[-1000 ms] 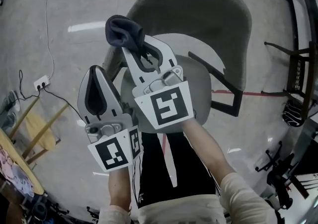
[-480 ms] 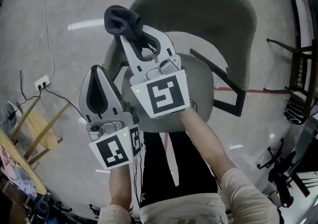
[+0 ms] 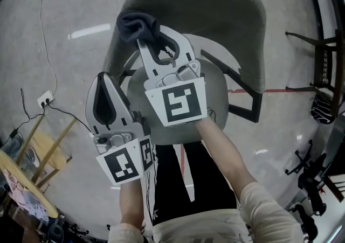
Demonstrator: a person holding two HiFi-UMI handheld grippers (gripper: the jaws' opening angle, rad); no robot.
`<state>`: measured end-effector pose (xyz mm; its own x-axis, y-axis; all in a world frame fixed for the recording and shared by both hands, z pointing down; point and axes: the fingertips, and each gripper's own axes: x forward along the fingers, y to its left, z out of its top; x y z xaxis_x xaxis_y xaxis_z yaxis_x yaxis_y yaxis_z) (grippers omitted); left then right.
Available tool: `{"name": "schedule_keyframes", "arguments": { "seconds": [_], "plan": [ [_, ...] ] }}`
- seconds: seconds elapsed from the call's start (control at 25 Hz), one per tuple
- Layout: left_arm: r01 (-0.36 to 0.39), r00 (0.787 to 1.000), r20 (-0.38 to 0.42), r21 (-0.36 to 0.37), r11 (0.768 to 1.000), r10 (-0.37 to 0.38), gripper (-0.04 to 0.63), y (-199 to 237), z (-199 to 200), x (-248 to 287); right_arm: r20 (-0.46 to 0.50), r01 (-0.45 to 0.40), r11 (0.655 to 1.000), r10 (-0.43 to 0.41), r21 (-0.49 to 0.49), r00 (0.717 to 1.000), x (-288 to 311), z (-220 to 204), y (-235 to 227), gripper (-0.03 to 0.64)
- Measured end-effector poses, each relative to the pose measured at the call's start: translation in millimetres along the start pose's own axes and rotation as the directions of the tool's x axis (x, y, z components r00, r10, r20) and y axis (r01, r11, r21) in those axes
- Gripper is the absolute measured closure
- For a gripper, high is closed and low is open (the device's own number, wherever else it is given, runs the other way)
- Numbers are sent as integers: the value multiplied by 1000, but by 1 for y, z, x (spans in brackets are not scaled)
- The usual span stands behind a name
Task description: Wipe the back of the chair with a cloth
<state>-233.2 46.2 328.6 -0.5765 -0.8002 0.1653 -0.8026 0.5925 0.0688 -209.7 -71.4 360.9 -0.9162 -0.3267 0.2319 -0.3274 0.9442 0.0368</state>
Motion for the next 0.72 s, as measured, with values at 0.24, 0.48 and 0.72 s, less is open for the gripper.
{"name": "schedule_keyframes", "arguments": {
  "seconds": [0.24,0.48,0.72],
  "plan": [
    [32,999,-7,10,999,-32,580,-14,-2,6,-7,151,987,-151,50,989,-15,-12,-57,560],
    [68,998,-11,19,998,-68,578,-34,-3,11,-12,271,959,-271,79,963,-39,-22,-106,560],
    [128,992,-17,23,991,-128,578,-59,-4,17,-34,401,907,-401,126,916,-72,-27,-142,560]
  ]
}}
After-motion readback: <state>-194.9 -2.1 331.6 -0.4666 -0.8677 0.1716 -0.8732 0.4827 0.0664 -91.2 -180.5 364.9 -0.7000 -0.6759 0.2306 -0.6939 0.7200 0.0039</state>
